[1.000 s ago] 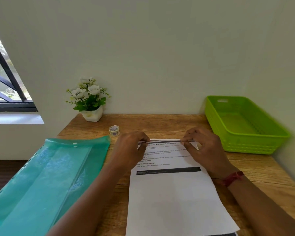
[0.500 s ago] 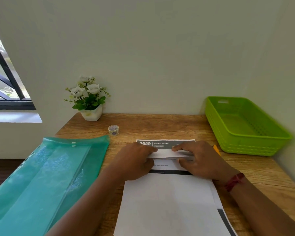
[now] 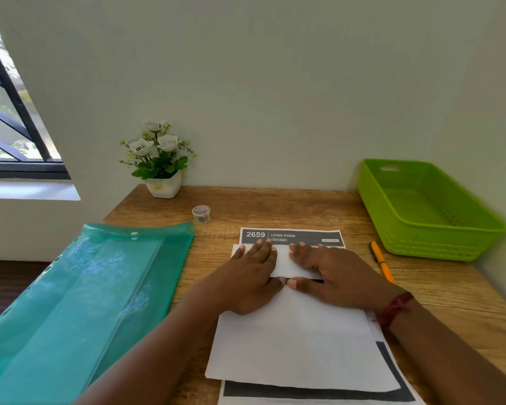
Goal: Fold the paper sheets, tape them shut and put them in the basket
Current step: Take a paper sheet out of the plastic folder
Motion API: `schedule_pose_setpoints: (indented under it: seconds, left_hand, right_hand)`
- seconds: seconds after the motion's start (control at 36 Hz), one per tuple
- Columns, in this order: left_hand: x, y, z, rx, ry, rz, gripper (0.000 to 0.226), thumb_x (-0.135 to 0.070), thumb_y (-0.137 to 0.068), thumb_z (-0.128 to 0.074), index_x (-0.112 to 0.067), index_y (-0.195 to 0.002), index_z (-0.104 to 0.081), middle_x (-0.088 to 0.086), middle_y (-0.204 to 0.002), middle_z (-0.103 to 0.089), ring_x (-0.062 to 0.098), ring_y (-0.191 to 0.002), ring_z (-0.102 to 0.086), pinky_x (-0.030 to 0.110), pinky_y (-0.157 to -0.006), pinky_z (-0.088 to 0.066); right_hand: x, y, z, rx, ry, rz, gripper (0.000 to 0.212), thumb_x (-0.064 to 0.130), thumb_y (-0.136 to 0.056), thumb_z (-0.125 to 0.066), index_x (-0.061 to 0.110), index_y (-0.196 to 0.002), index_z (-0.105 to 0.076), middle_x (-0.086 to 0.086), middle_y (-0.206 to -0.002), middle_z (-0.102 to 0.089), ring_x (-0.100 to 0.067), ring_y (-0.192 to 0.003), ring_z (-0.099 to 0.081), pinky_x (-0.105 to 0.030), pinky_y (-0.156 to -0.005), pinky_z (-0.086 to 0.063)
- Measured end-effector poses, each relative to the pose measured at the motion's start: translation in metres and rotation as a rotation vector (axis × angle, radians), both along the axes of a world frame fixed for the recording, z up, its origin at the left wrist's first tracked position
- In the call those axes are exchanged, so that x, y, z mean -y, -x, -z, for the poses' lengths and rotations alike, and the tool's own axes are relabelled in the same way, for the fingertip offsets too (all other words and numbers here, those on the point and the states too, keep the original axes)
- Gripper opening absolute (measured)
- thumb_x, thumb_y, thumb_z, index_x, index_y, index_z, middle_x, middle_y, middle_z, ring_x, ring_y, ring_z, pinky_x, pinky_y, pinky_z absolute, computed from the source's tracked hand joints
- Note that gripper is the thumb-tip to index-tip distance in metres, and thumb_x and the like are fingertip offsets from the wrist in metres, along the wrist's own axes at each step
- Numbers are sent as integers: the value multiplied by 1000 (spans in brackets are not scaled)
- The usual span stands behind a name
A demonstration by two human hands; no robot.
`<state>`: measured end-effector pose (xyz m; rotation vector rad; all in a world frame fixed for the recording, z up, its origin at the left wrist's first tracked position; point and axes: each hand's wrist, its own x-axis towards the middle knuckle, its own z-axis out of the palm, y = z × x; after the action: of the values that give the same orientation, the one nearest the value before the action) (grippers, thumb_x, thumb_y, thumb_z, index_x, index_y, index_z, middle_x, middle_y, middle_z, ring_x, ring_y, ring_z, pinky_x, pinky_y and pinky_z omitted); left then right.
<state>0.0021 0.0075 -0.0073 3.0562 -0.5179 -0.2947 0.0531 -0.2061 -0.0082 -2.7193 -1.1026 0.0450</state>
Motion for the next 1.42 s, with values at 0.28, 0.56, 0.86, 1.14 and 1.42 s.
schedule_pose_setpoints:
  seconds: [0.28,0.56,0.86,1.14,1.42]
  left_hand:
    - [7,1,6,16,-31,-12,68,-49,-105,-17,-13,-156,9,8,-164,13,22,-150,17,38,-121,6]
    - [13,1,8,61,-7,-158,70,-56,-102,-13,-15,-157,4,8,-165,9,24,-152,9,41,-121,1]
    - [2,-3,0,153,22,-242,70,-70,-95,-27,-33,-154,-25,10,-162,-20,29,-149,-18,51,-121,-18]
    - [-24,-17,-10,150,177,-231,81,-77,-80,-51,-27,-144,-45,-3,-137,-42,17,-125,-37,40,-107,-37]
    - [-34,-27,-7,107,265,-320,81,-82,-66,-62,-30,-127,-47,-7,-124,-47,16,-115,-41,41,-101,-42]
  right_hand:
    - [-13,9,8,-40,196,-69,94,79,-76,9,24,-153,16,10,-160,18,-5,-145,24,-37,-121,10]
    - [-1,2,8,-76,231,-47,87,76,-79,5,32,-153,13,11,-159,24,-7,-144,27,-34,-119,14]
    - [14,-11,-4,-96,156,57,55,55,-100,-28,37,-152,-26,4,-164,-4,-13,-151,-3,-36,-120,-18]
    - [26,-14,-11,-7,39,163,50,65,-91,-46,43,-135,-53,7,-152,-38,-13,-135,-38,-35,-104,-40]
    - [28,-19,-4,31,-39,163,68,69,-84,-51,33,-142,-46,10,-118,-41,-10,-116,-40,-31,-93,-43]
